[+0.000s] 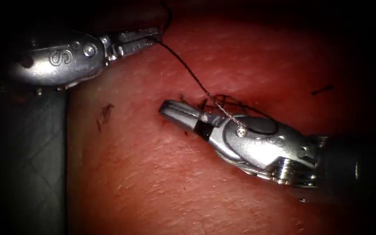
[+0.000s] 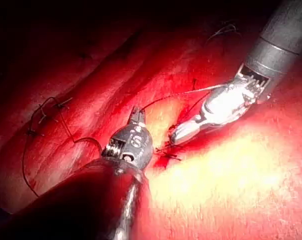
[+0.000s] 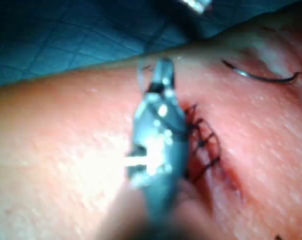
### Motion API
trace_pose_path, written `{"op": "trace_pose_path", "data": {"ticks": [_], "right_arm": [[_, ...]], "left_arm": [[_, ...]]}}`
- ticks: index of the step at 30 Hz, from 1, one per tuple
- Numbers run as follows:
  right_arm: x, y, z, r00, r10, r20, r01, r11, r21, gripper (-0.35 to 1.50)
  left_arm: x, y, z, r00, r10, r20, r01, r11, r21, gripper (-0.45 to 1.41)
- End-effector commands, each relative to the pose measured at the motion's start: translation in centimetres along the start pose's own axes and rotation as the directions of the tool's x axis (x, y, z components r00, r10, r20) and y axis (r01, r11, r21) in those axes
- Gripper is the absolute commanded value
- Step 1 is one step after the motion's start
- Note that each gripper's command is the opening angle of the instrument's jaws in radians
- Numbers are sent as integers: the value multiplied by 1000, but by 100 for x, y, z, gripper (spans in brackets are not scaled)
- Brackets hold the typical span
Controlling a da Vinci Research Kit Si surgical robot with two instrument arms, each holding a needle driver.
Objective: Wound Closure
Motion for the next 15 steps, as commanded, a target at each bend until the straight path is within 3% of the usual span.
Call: {"op": "trace_pose_path", "data": {"ticks": [1,15], "right_arm": [[-9,3,2,1000,2,3,-2,1000,-3,-35],[-6,62,-11,998,-48,39,48,999,-5,-35]], "left_arm": [[-6,9,8,1000,2,3,-2,1000,-5,-45],[-36,60,7,1000,-3,18,4,999,-40,-45]]}}
